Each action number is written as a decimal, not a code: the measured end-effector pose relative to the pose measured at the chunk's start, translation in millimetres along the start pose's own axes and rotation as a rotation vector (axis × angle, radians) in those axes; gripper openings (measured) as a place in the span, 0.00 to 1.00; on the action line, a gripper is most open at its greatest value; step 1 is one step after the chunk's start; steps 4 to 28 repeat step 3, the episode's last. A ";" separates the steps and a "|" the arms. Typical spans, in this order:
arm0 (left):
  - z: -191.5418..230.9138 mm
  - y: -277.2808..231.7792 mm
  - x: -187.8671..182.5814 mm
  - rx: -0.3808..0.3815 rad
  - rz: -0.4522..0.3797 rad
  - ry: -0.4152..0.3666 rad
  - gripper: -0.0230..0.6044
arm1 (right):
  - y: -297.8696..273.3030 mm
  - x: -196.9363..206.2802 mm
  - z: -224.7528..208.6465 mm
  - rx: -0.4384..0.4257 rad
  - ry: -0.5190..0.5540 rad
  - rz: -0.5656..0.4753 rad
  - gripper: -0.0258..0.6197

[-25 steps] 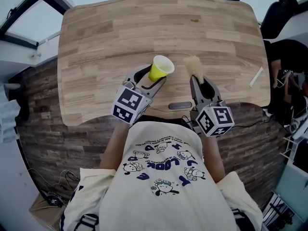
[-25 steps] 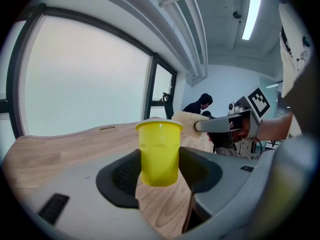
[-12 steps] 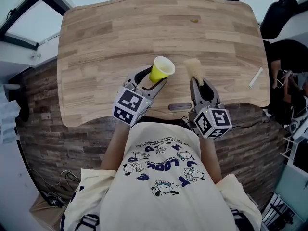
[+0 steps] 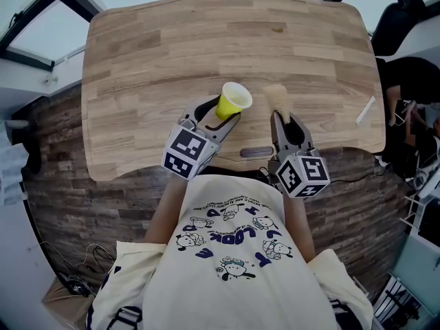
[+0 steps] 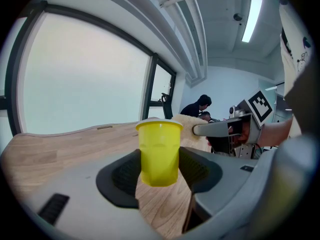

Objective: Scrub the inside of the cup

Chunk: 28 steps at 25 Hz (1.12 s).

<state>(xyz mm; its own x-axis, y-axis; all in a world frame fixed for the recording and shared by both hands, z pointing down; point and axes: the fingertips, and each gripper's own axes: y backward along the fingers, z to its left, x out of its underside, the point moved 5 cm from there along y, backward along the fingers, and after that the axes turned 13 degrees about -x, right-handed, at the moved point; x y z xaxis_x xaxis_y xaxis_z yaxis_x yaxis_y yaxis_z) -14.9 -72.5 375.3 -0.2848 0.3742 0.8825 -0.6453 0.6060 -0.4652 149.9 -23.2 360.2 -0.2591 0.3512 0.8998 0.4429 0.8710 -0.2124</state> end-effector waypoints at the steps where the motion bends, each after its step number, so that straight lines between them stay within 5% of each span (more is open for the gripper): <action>1: 0.4 0.2 0.2 0.000 0.001 0.000 0.44 | -0.2 -0.1 0.0 0.000 -0.001 0.000 0.16; 28: 1.4 0.4 0.7 -0.001 0.003 -0.001 0.44 | -0.5 -0.5 0.1 0.000 -0.002 -0.001 0.16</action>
